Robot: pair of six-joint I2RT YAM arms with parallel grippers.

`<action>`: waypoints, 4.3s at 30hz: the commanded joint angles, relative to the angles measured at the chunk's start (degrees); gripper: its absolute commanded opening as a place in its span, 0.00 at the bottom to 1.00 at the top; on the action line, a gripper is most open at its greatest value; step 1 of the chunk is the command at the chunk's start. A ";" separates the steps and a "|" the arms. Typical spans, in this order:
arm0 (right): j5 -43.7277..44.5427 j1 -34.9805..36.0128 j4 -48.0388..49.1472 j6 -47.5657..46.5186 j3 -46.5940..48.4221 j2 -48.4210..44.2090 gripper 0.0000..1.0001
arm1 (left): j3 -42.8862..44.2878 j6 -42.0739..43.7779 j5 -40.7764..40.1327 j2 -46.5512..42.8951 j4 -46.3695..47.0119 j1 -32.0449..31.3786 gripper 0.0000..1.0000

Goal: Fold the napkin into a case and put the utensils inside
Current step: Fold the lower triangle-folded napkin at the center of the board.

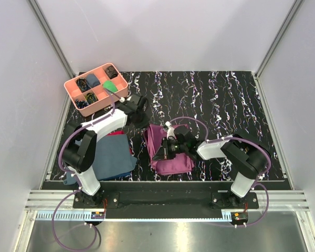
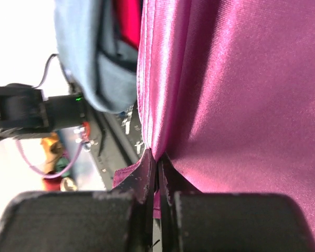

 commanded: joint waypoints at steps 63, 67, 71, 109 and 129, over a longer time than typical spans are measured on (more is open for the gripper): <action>-5.67 -24.27 -29.69 -16.50 18.24 1.01 0.12 | 24.50 12.89 -27.97 11.73 -15.31 -16.55 0.00; -7.94 -24.18 -28.29 -16.42 22.29 6.54 0.08 | 24.50 14.73 -22.63 11.28 -13.99 -15.50 0.00; -10.94 -23.22 -25.03 -15.71 24.31 11.12 0.08 | 24.67 14.65 -20.15 11.02 -13.81 -14.80 0.00; -5.76 -20.49 -32.84 -13.95 34.51 17.63 0.09 | 18.35 32.14 9.22 5.15 -3.09 3.40 0.73; 22.98 -22.60 -59.04 -21.34 21.78 -8.11 0.65 | -6.88 24.76 19.93 -12.00 2.36 -3.26 0.75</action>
